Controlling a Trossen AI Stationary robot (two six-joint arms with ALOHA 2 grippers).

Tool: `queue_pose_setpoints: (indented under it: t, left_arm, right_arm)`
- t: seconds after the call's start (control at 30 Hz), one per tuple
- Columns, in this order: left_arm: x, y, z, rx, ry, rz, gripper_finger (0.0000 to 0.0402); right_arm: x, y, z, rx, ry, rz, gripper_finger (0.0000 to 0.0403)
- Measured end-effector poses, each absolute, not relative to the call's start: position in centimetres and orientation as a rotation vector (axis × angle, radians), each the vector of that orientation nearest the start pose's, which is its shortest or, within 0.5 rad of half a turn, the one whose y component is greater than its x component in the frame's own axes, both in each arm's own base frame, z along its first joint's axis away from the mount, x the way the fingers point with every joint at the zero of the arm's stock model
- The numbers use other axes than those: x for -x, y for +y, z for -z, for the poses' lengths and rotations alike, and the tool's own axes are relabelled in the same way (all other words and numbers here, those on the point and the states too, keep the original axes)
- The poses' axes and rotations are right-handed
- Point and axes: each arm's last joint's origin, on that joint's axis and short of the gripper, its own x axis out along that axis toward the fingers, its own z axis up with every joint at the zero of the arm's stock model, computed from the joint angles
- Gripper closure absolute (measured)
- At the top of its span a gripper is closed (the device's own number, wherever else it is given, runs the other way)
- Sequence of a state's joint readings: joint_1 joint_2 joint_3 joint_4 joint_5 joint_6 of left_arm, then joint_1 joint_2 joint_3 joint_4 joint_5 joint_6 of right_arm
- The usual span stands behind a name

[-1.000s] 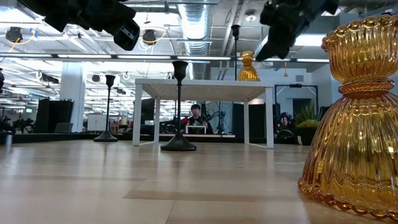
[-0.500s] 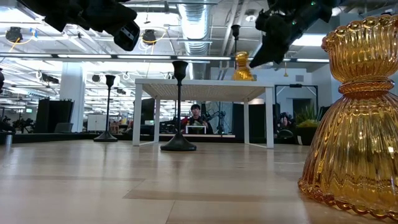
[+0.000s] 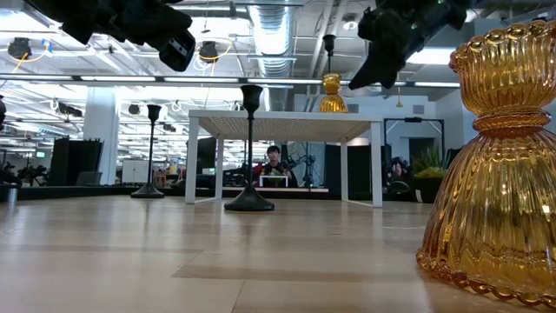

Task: Pick & Place candle stick holders
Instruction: Put the top black candle holder on the shelf

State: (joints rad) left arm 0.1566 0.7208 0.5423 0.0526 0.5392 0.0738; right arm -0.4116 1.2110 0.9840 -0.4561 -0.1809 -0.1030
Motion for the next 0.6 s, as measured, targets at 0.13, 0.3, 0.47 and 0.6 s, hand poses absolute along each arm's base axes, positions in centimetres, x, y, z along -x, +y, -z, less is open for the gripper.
queue_pose_setpoints:
  t: [0.13, 0.3, 0.47, 0.6]
  left_arm:
    - [-16.6, 1.2, -28.2, -0.031, 0.106, 0.361, 0.0398]
    - [-16.7, 1.4, -28.2, -0.036, 0.11, 0.287, 0.0398]
    - [-16.7, 1.5, -28.2, -0.041, 0.105, 0.238, 0.0398]
    - [-16.5, 1.5, -28.4, -0.044, 0.096, 0.238, 0.0398]
  right_arm:
    - [-24.2, -8.9, -29.5, -0.093, 0.631, 0.176, 0.0403]
    - [-24.6, -7.8, -29.6, -0.049, 0.628, 0.209, 0.0403]
    - [-24.9, -7.0, -29.6, 0.015, 0.639, 0.228, 0.0403]
    - [-24.9, -6.7, -29.6, 0.024, 0.649, 0.218, 0.0403]
